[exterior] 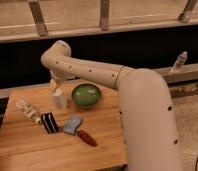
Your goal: Place the ceramic cup over the eraser
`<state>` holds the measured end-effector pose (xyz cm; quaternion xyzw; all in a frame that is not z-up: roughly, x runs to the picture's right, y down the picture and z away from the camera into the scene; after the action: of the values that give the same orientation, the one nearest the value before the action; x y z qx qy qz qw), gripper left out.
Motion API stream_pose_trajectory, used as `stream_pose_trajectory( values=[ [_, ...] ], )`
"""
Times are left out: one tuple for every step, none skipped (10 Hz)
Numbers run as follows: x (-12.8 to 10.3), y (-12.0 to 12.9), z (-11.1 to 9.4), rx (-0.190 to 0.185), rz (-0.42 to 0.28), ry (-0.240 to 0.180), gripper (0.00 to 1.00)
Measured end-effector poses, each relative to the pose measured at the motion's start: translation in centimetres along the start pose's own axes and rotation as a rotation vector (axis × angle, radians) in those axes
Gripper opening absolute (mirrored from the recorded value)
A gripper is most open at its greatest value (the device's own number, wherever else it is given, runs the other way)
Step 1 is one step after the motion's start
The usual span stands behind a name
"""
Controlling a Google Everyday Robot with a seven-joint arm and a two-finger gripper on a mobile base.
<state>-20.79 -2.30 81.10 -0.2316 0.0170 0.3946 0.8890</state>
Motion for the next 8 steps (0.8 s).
stream_pose_trajectory(
  values=[
    [-0.7,1.1,0.8,-0.015,-0.028,0.007,0.8],
    [-0.9,1.4,1.1,-0.023,-0.037,0.013,0.8],
    [-1.0,1.5,1.5,-0.03,-0.045,0.019,0.8],
    [-1.2,2.0,2.1,-0.041,-0.06,0.03,0.8],
    [-1.3,2.4,2.8,-0.051,-0.07,0.043,0.8],
    [-1.1,2.4,3.4,-0.054,-0.071,0.057,0.8],
    [-0.8,2.1,4.1,-0.057,-0.07,0.071,0.8],
    [-0.6,2.1,5.1,-0.064,-0.071,0.093,0.8]
  ],
)
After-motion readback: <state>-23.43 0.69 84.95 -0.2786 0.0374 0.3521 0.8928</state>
